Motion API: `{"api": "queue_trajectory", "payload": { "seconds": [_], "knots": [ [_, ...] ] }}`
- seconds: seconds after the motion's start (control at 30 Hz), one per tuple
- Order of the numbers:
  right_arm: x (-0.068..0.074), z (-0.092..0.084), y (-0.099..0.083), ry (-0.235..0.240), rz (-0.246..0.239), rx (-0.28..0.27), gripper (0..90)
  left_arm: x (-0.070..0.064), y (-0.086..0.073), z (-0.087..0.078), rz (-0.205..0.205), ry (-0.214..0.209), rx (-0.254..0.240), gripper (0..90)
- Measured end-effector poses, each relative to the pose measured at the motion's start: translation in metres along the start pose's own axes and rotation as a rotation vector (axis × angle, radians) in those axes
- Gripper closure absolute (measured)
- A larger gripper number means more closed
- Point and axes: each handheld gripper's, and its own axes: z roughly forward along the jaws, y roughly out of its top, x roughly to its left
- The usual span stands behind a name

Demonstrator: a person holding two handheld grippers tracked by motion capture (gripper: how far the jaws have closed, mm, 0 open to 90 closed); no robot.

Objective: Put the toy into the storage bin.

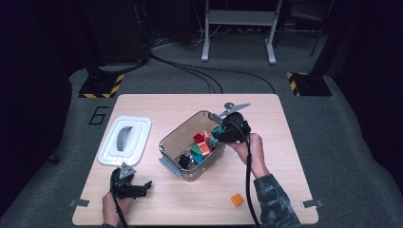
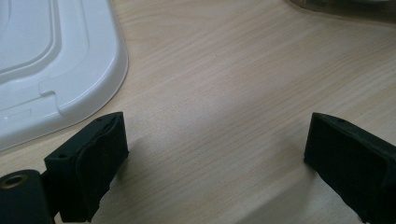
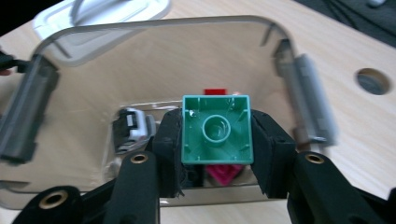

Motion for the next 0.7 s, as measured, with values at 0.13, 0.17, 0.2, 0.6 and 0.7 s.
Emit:
{"api": "queue_trajectory", "payload": {
  "seconds": [0.13, 0.17, 0.2, 0.6, 0.7],
  "knots": [
    [0.013, 0.008, -0.003, 0.045, -0.019, 0.007, 58.3, 0.0, 0.0, 0.0, 0.0, 0.0, 0.0, 5.9],
    [0.017, 0.011, -0.004, 0.056, -0.018, 0.018, 58.3, 0.0, 0.0, 0.0, 0.001, 0.0, 0.0, 5.9],
    [0.02, 0.013, -0.005, 0.063, -0.028, 0.02, 58.2, 0.0, 0.0, 0.0, 0.0, 0.0, 0.0, 5.9],
    [0.047, 0.028, -0.018, 0.116, -0.048, 0.081, 58.0, 0.0, 0.0, 0.0, 0.0, 0.0, 0.0, 5.9],
    [0.048, 0.028, -0.019, 0.12, -0.044, 0.085, 57.9, 0.0, 0.0, 0.0, 0.001, 0.001, 0.0, 5.9]
  ]
}}
